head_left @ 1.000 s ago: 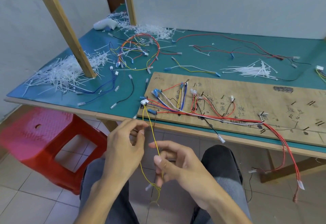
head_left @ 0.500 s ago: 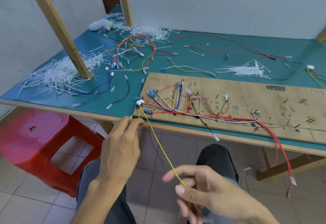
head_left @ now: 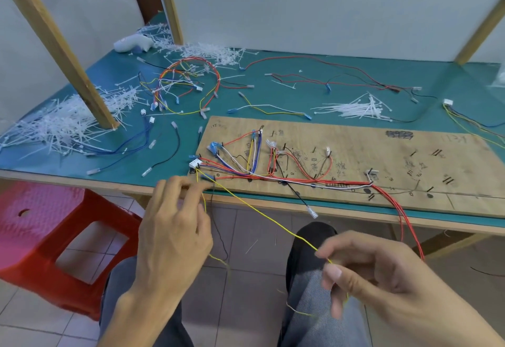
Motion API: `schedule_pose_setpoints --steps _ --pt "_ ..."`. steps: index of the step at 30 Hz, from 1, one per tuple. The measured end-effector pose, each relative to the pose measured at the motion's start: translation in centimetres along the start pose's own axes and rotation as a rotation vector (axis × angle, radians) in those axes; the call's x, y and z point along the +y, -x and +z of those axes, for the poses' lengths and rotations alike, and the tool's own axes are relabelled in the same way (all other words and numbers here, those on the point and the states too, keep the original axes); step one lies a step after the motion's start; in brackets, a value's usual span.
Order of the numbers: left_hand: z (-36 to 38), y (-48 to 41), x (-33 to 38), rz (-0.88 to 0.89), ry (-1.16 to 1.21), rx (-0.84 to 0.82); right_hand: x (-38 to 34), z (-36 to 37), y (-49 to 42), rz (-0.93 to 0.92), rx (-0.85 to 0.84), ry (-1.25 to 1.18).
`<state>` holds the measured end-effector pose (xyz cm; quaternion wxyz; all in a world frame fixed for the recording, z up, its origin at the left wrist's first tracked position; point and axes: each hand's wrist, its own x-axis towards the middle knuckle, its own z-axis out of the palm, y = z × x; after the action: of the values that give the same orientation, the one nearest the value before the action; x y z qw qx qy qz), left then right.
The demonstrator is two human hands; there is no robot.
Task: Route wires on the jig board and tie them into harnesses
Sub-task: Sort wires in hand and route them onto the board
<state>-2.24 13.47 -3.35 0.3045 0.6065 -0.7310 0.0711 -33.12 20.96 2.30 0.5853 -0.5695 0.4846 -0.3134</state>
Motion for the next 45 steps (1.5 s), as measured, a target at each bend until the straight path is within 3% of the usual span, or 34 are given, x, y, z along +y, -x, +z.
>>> schedule_pose_setpoints --steps 6,10,16,27,29,32,36,41,45 --pt "-0.3 -0.7 5.3 0.392 0.098 -0.219 -1.0 -3.2 0.7 0.062 0.11 -0.046" --pt "1.0 -0.9 6.8 0.454 0.116 -0.319 -1.4 -4.6 -0.5 0.048 0.261 -0.093" --pt "3.3 -1.6 7.6 0.536 0.089 -0.351 -1.4 -5.9 -2.4 0.024 0.321 -0.205" --pt "5.3 -2.9 8.8 0.548 0.015 -0.435 -0.2 -5.5 -7.5 -0.038 0.65 -0.138" --pt "5.3 -3.0 8.8 0.542 0.032 -0.443 -0.2 -5.6 -9.0 -0.094 0.723 -0.002" --pt "5.4 -3.1 8.9 0.529 0.034 -0.441 -0.6 -5.9 -11.9 -0.179 0.818 0.42" --pt "5.5 -3.3 9.3 0.542 -0.014 -0.429 -1.1 -5.6 -15.4 -0.163 0.835 0.652" --pt "5.3 -3.5 9.5 0.55 -0.014 -0.42 0.2 -4.7 -17.0 -0.175 0.862 0.634" --pt "4.7 -4.7 9.8 0.468 0.213 -0.374 0.9 -4.2 -17.2 -0.171 0.904 0.55"
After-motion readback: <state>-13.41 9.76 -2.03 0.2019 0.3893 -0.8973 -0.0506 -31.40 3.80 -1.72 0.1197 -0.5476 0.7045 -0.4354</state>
